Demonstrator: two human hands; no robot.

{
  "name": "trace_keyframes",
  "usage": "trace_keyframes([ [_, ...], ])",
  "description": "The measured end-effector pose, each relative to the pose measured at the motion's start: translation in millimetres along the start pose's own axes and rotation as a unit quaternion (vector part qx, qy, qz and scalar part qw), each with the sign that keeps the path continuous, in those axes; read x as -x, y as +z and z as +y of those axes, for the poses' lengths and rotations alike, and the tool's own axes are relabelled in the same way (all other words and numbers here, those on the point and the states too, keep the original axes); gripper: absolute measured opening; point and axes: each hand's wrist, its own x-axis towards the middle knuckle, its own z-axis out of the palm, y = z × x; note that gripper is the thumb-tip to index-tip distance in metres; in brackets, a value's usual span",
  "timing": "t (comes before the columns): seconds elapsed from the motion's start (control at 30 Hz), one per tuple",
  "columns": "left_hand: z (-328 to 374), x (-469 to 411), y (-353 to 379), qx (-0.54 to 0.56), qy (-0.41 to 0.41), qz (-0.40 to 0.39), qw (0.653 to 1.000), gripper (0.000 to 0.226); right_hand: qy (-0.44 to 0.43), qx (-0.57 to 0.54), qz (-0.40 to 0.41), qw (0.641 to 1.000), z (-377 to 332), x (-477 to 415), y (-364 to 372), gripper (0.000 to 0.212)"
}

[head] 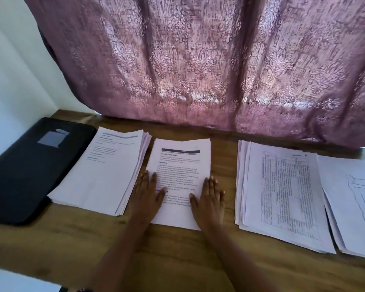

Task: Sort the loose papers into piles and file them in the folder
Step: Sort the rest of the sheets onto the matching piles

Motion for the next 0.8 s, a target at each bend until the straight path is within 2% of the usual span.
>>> trace_keyframes([
  [0.07,-2.9,0.8,-3.6,-0.008,0.003,-0.028,1.0,0.075,0.012,0.013,-0.004,1.0,-7.2,1.0,1.7,0.075],
  [0.2,0.0,0.7,-10.3,-0.012,0.06,0.012,0.998,0.064,0.033,0.008,-0.004,0.999,-19.4,6.2,-2.2,0.076],
  [0.3,18.3,-1.9,-21.3,-0.022,0.096,0.039,0.994,0.064,0.041,-0.031,0.061,0.997,-14.3,19.1,-24.7,0.074],
  [0.4,49.0,-3.1,-24.6,0.017,0.133,0.041,0.99,0.061,0.049,-0.039,0.107,0.992,18.1,29.0,-54.7,0.07],
  [0.47,78.6,0.4,-18.3,0.051,0.154,0.015,0.987,0.056,0.078,-0.039,0.125,0.988,55.2,25.7,-71.2,0.068],
  [0.57,139.3,7.7,-11.4,0.063,0.234,-0.027,0.97,0.053,0.131,-0.031,0.151,0.979,113.7,9.8,-95.8,0.064],
  [0.63,180.5,5.5,-3.9,0.076,0.264,-0.067,0.959,0.054,0.14,-0.021,0.156,0.978,147.8,-5.8,-112.9,0.06],
  [0.7,216.4,-8.8,9.6,0.12,0.239,-0.09,0.959,0.058,0.122,-0.009,0.151,0.981,175.7,-24.9,-130.0,0.058],
  [0.8,248.8,-40.0,32.7,0.161,0.154,-0.098,0.97,0.064,0.07,0.041,0.114,0.99,203.1,-53.4,-144.7,0.058],
])
